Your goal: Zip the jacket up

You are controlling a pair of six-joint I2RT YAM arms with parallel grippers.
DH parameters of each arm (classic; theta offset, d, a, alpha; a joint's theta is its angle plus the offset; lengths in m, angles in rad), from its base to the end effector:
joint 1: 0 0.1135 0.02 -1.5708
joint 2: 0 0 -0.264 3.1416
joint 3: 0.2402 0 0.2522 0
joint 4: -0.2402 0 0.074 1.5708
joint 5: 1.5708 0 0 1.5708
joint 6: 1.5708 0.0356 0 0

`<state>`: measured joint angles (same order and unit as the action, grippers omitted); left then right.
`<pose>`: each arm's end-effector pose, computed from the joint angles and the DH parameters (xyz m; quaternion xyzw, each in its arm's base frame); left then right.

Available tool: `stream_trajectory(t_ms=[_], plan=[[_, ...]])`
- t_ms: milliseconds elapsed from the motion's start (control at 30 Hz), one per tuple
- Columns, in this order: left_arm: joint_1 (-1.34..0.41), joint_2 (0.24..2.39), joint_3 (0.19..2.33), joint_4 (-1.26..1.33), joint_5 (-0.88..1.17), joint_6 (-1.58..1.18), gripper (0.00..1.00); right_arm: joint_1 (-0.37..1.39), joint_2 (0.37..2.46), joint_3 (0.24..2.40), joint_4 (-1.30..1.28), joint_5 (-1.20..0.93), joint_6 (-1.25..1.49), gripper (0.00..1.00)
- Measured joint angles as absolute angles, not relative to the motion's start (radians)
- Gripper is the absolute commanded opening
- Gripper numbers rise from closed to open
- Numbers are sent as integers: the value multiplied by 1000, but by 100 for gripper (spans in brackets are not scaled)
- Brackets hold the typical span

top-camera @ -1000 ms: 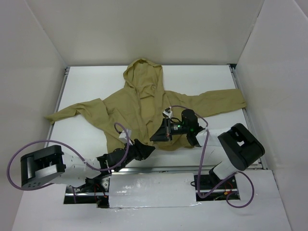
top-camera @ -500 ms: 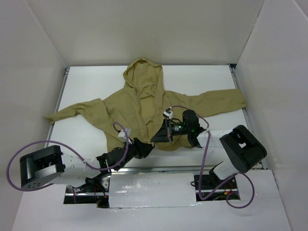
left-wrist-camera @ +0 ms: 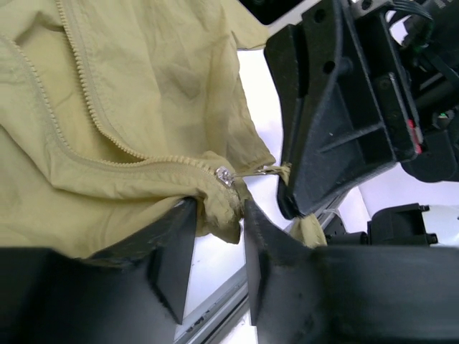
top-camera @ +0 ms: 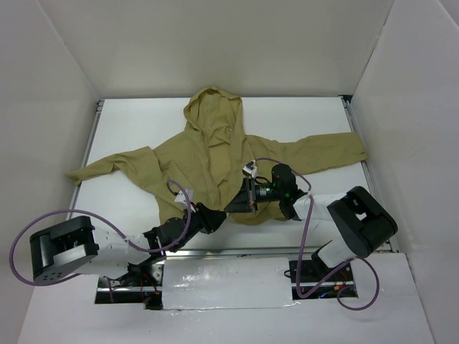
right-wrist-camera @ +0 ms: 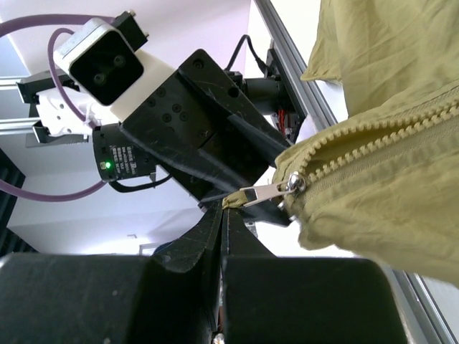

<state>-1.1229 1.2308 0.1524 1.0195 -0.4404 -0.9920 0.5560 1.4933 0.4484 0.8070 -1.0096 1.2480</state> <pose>0.1032 -0.1797 0.1686 -0.1031 0.7183 -0.5051 0.4672 0.2090 0.1653 0.1731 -0.0479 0.7486 0.6602 0.0373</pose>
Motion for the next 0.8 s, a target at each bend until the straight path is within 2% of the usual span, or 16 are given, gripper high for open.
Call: stream_trajectory(t_ms=[100,133,200,333,367,800], plan=[[-1115,1246,152,1027,-437,-992,38,560,1493,448,807,-1010,1248,0],[-1112,1248,151,1029,-435,-992,32,563,1493,448,807,-1010,1248,0],[-1108,1250,151,1030,-432,-992,26,567,1493,448,807,-1010,1248,0],[-1106,1250,151,1028,-428,-986,2,570,1494,448,809,-1010,1253,0],[-1106,1250,151,1026,-427,-978,0,570,1494,448,812,-1010,1258,0],[-1106,1240,108,1070,-336,-965,0,572,1570,465,918,-1028,1341,0]])
